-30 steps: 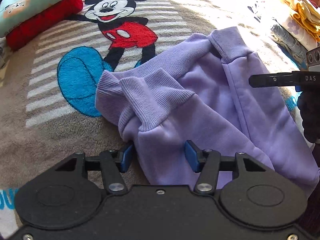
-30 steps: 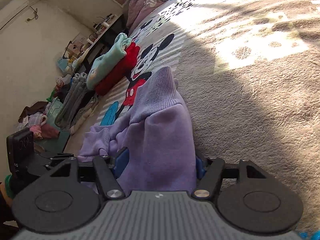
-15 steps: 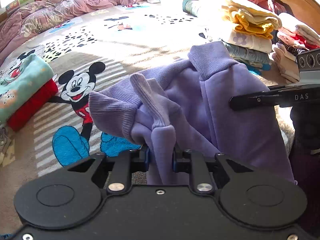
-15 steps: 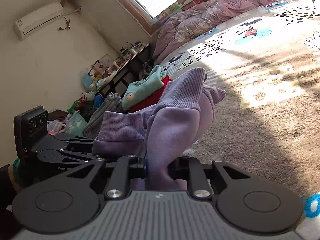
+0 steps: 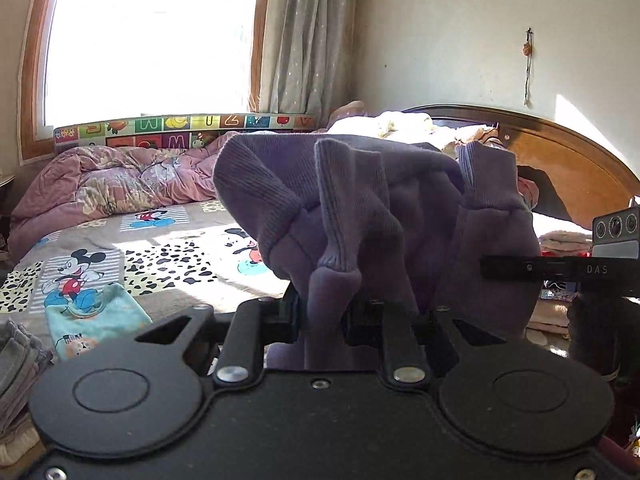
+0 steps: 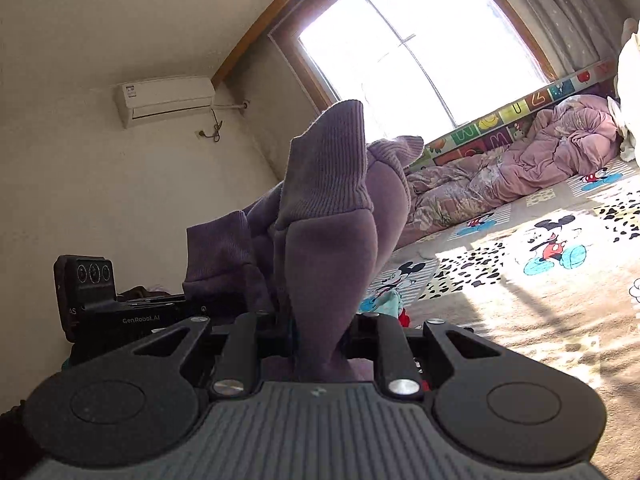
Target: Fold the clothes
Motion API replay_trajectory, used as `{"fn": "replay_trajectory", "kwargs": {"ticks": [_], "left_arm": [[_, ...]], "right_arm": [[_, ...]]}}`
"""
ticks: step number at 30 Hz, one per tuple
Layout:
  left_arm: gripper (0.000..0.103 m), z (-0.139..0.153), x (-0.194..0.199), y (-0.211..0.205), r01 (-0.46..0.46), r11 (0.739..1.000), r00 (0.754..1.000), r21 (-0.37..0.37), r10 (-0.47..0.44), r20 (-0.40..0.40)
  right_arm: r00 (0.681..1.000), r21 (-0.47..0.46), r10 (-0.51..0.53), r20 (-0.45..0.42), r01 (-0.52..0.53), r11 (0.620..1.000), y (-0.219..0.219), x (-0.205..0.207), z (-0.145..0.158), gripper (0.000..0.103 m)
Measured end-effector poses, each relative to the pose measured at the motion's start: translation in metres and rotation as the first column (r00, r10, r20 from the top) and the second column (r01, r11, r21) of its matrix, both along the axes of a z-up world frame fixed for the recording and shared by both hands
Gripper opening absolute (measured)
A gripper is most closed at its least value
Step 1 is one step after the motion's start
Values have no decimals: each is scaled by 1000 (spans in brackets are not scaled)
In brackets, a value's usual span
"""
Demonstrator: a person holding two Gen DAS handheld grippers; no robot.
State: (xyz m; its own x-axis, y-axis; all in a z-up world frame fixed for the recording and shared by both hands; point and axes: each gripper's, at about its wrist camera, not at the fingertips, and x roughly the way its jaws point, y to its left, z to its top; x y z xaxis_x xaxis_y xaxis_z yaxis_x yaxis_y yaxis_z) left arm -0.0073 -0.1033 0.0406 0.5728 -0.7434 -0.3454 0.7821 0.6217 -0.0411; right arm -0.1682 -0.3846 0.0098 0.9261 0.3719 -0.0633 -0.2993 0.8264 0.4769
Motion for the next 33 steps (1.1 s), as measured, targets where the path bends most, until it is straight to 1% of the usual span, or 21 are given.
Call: {"fn": "replay_trajectory", "kwargs": {"ticks": [2,5,7,11,14,15,16,17,18,19,21,23,26,28,30,33], "left_arm": [[18,-11,10,-7,-21,999,1000,25,21,-5],[18,-32,30,-20,-47,996,998,79,50,-39],[18,-49,47,-30,-61,992,995,111,70,-77],[18,-74,76,-47,-81,983,986,164,103,-131],[18,-91,95,-58,-114,972,977,206,147,-152],[19,-96,101,-61,-132,965,974,225,168,-149],[26,-101,107,-64,-150,958,971,243,189,-147],[29,-105,114,-65,-196,947,961,256,238,-143],[36,-108,120,-64,-243,935,949,257,285,-138],[47,-110,126,-62,-289,922,935,256,330,-133],[48,-114,132,-55,-311,917,926,251,352,-139],[48,-120,134,-51,-314,907,922,281,361,-136],[48,-131,130,-50,-295,892,926,342,355,-128],[48,-136,125,-52,-268,883,935,386,335,-118],[48,-139,116,-53,-238,879,946,414,306,-105],[48,-143,97,-58,-163,874,970,457,226,-86]], "right_arm": [[1000,-25,-18,-4,18,1000,1,8,-3,21],[997,-31,-41,-59,39,999,-2,32,-28,21],[993,-29,-58,-100,55,998,-5,49,-47,21],[978,2,-83,-191,85,996,-18,86,-83,21],[960,-13,-120,-253,120,993,-23,115,-101,23],[952,-20,-133,-275,132,991,-25,125,-106,28],[944,-28,-146,-297,144,989,-26,136,-111,36],[936,-35,-160,-313,157,987,-29,145,-115,42],[927,-42,-189,-322,186,982,-33,150,-117,55],[917,-50,-222,-331,218,975,-37,155,-119,65],[907,-26,-249,-340,255,967,-46,150,-130,71],[900,-11,-258,-352,271,962,-51,143,-143,71],[890,-60,-263,-373,260,964,-42,120,-166,71],[887,-82,-252,-386,239,968,-32,103,-180,71],[884,-109,-245,-397,220,969,-20,85,-191,71],[885,-156,-241,-397,194,969,-2,58,-203,71]]}}
